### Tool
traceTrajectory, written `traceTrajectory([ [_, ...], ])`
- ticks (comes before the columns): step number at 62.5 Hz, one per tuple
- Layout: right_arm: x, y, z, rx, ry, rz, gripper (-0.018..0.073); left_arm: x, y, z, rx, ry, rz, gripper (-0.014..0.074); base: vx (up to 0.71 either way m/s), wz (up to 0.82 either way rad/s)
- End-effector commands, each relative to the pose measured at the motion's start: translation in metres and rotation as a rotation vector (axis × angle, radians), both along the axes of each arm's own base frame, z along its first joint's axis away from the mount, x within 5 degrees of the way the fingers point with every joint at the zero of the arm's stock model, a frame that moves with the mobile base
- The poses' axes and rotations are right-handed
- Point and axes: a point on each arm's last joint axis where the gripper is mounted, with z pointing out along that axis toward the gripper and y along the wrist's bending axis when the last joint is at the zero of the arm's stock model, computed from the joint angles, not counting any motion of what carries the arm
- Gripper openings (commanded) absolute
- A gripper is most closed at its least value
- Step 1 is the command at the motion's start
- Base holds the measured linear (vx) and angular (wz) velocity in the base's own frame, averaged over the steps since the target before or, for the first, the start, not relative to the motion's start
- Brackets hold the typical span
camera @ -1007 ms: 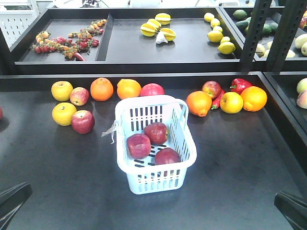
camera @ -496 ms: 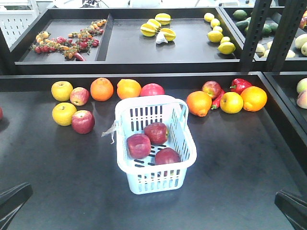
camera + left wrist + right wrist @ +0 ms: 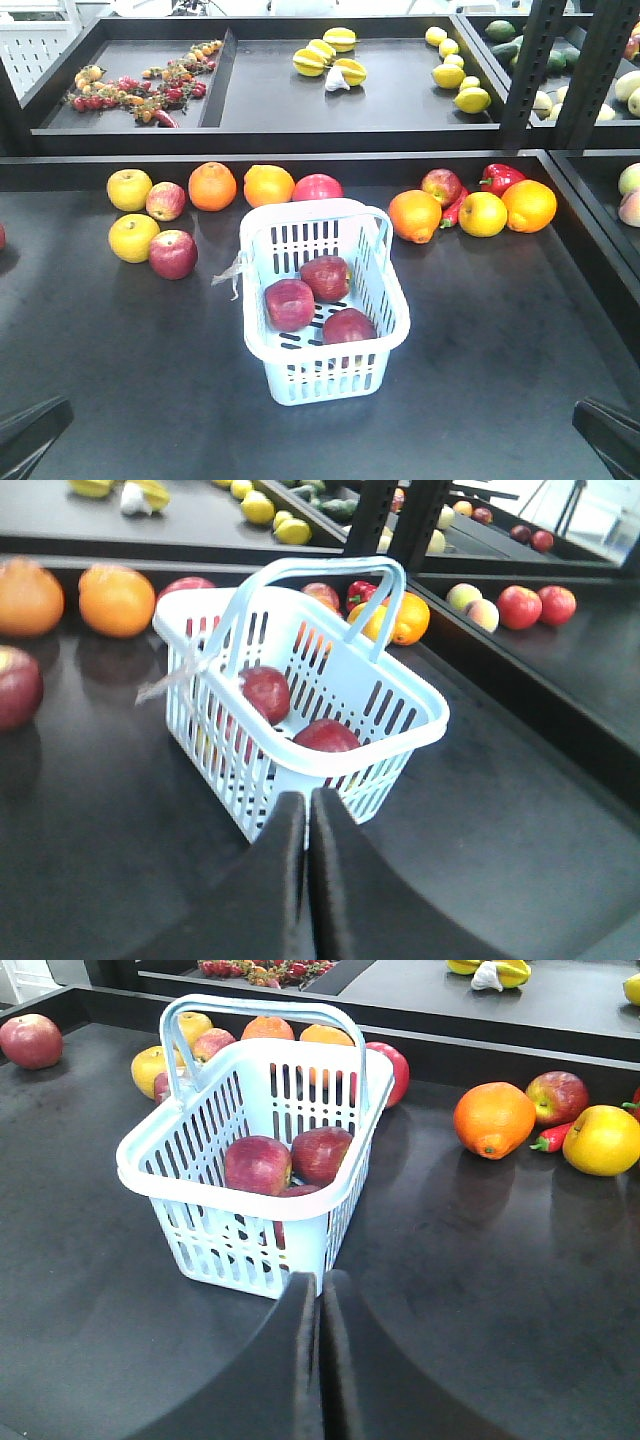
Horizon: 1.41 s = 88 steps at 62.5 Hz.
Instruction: Pick three apples into basket with both arms
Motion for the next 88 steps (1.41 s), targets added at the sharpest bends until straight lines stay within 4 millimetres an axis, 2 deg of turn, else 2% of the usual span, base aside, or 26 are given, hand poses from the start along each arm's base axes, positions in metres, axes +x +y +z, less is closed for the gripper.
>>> traceTrajectory([
  [1, 0.003, -0.002, 0.014, 0.026, -0.083, -0.029, -0.0004, 0.004, 0.007, 0.006, -0.095, 0.014, 0.114, -0.0007, 0.0, 0.0],
  [21, 0.003, -0.002, 0.014, 0.026, -0.083, -0.029, -0.0004, 0.002, 0.009, 0.009, -0.161, 0.001, 0.147, -0.0007, 0.0, 0.0],
  [35, 0.003, -0.002, 0.014, 0.026, -0.083, -0.029, -0.0004, 0.005, 0.015, 0.016, -0.507, 0.073, 0.257, -0.0007, 0.0, 0.0],
  [40, 0.003, -0.002, 0.014, 0.026, -0.083, -0.029, -0.0004, 0.006, 0.016, 0.016, -0.561, 0.085, 0.285, -0.0007, 0.0, 0.0],
  [44, 0.003, -0.002, 0.014, 0.026, -0.083, -0.029, -0.0004, 0.006, 0.017, 0.017, -0.51, 0.058, 0.28, -0.0007, 0.0, 0.0],
  [51, 0.003, -0.002, 0.014, 0.026, -0.083, -0.029, -0.0004, 0.006, 0.017, 0.017, -0.28, -0.069, 0.243, -0.0007, 0.0, 0.0],
  [57, 0.003, -0.002, 0.014, 0.026, -0.083, -0.029, -0.0004, 0.006, 0.02, 0.01, -0.156, -0.141, 0.258, -0.0007, 0.0, 0.0],
  [66, 0.003, -0.002, 0.014, 0.026, -0.083, -0.029, -0.0004, 0.005, 0.03, -0.02, -0.13, -0.051, 0.375, -0.0007, 0.0, 0.0],
  [74, 0.003, -0.002, 0.014, 0.026, -0.083, -0.029, -0.0004, -0.002, 0.033, -0.045, 0.029, -0.039, 0.364, -0.0007, 0.0, 0.0],
  [88, 0.003, -0.002, 0.014, 0.026, -0.083, -0.029, -0.0004, -0.013, 0.036, -0.045, 0.083, -0.117, 0.369, -0.0007, 0.0, 0.0],
])
